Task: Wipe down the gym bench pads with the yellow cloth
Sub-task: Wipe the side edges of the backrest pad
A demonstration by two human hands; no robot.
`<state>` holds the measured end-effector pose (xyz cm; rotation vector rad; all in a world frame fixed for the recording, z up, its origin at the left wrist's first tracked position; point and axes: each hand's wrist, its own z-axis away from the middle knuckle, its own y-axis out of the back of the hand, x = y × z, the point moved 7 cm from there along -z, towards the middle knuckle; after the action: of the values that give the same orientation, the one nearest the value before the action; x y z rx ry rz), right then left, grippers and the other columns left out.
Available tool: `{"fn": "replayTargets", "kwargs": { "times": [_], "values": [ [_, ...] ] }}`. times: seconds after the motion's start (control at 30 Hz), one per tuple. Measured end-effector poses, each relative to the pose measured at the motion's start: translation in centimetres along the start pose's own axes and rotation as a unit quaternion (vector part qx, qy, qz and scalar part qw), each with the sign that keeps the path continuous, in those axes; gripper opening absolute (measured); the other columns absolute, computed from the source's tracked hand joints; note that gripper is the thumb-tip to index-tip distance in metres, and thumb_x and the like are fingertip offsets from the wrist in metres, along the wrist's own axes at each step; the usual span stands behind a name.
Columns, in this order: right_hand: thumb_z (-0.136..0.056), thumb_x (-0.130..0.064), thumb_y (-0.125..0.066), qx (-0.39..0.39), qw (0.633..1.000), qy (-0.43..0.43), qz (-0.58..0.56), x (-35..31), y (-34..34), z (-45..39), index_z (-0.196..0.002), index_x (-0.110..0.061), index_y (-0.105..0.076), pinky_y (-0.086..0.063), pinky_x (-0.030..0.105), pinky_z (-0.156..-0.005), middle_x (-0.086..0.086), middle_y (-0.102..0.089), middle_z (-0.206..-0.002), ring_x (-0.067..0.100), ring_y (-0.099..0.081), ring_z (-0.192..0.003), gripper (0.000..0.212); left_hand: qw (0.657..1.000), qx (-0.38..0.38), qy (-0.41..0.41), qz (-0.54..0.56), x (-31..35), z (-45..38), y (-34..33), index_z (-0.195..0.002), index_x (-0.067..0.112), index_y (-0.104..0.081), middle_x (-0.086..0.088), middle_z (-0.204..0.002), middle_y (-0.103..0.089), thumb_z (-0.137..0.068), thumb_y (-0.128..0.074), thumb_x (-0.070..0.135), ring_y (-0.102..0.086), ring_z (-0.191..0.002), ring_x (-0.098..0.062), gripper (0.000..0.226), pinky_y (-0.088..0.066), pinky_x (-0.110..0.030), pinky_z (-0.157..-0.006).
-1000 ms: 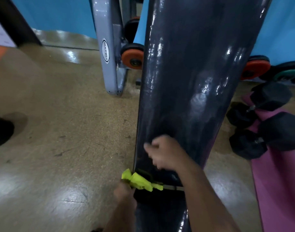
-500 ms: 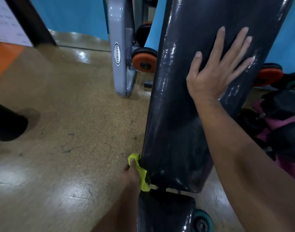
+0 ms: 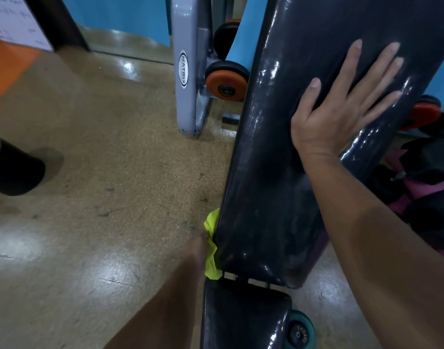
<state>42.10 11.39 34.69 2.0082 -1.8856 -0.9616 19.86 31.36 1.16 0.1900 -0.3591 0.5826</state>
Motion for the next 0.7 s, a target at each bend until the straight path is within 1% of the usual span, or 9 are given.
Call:
{"fn": "replayTargets", "kwargs": {
  "times": [0.07,0.1,0.13,0.2,0.3,0.43,0.5,0.6,0.7],
  "values": [
    [-0.103,-0.041,-0.04,-0.003,1.0,0.001,0.002,0.0,0.0,0.0,-0.156,-0.013,-0.039,-0.011,0.066,-0.122,0.031,-0.027,-0.161,0.048,-0.023,-0.152,0.06,0.999,-0.025,0.003,-0.048,1.5,4.2,-0.8,-0.119,0.011,-0.06,-0.011,-0.116,-0.061,-0.091,-0.057,0.054,-0.059,-0.109,-0.029,0.052,-0.046,-0.046,-0.099],
    [-0.103,-0.041,-0.04,-0.004,1.0,0.001,0.002,0.1,-0.1,0.0,-0.156,-0.013,-0.038,-0.011,0.067,-0.122,0.031,-0.027,-0.161,0.047,-0.023,-0.152,0.06,0.998,-0.036,0.013,-0.039,1.5,4.8,-1.2,-0.127,0.01,-0.058,-0.014,-0.114,-0.06,-0.101,-0.044,0.052,-0.059,-0.106,-0.031,0.051,-0.045,-0.047,-0.097],
    [-0.103,-0.041,-0.039,-0.005,1.0,0.001,0.0,0.1,-0.2,0.1,-0.156,-0.012,-0.038,-0.011,0.067,-0.122,0.032,-0.027,-0.161,0.047,-0.023,-0.152,0.06,0.998,-0.032,0.023,-0.046,1.2,4.8,-1.4,-0.132,0.008,-0.056,-0.015,-0.113,-0.06,-0.105,-0.035,0.05,-0.058,-0.104,-0.032,0.054,-0.044,-0.047,-0.095],
    [-0.104,-0.04,-0.038,-0.003,1.0,0.003,-0.002,0.1,-0.3,0.0,-0.156,-0.011,-0.038,-0.011,0.068,-0.121,0.032,-0.027,-0.161,0.048,-0.023,-0.152,0.06,0.998,-0.023,0.016,-0.063,0.7,4.8,-1.6,-0.137,0.004,-0.053,-0.019,-0.128,-0.057,-0.105,-0.031,0.054,-0.056,-0.116,-0.036,0.063,-0.042,-0.047,-0.1],
    [-0.104,-0.039,-0.036,-0.004,1.0,0.008,-0.002,0.0,-0.4,0.0,-0.157,-0.01,-0.037,-0.01,0.068,-0.121,0.033,-0.026,-0.16,0.049,-0.023,-0.151,0.06,0.997,0.005,-0.001,-0.081,0.1,3.4,-1.5,-0.15,0.01,-0.043,-0.022,-0.15,-0.046,-0.1,-0.029,0.063,-0.047,-0.133,-0.039,0.074,-0.035,-0.059,-0.112],
    [-0.103,-0.039,-0.035,-0.016,1.0,0.009,-0.008,-0.1,-0.6,-0.2,-0.157,-0.01,-0.036,-0.011,0.071,-0.12,0.033,-0.025,-0.161,0.05,-0.021,-0.152,0.061,0.995,0.027,-0.027,-0.088,1.9,5.6,-1.6,-0.153,0.007,-0.037,-0.021,-0.156,-0.039,-0.103,-0.032,0.056,-0.039,-0.141,-0.038,0.069,-0.03,-0.051,-0.114],
    [-0.103,-0.039,-0.034,-0.021,1.0,0.01,-0.013,-0.1,-0.8,-0.2,-0.157,-0.009,-0.036,-0.011,0.072,-0.119,0.034,-0.025,-0.161,0.05,-0.02,-0.152,0.062,0.995,0.03,-0.055,-0.081,2.9,5.5,-2.0,-0.15,0.006,-0.041,-0.021,-0.152,-0.043,-0.105,-0.036,0.049,-0.042,-0.138,-0.037,0.063,-0.033,-0.047,-0.109],
    [-0.103,-0.038,-0.034,-0.027,0.999,0.012,-0.015,0.0,-1.0,-0.1,-0.157,-0.008,-0.035,-0.01,0.073,-0.118,0.035,-0.023,-0.161,0.051,-0.019,-0.152,0.061,0.993,0.025,-0.095,-0.065,5.3,6.2,-3.1,-0.143,0.007,-0.05,-0.015,-0.124,-0.053,-0.103,-0.041,0.051,-0.05,-0.113,-0.03,0.06,-0.036,-0.039,-0.094],
    [-0.103,-0.037,-0.035,-0.025,0.999,0.015,-0.017,0.2,-1.1,0.1,-0.156,-0.008,-0.035,-0.009,0.072,-0.119,0.035,-0.023,-0.161,0.051,-0.019,-0.151,0.061,0.994,0.017,-0.102,-0.026,7.1,6.9,-4.3,-0.142,0.009,-0.051,-0.014,-0.129,-0.055,-0.097,-0.047,0.06,-0.052,-0.117,-0.03,0.068,-0.039,-0.044,-0.103]
  ]
}}
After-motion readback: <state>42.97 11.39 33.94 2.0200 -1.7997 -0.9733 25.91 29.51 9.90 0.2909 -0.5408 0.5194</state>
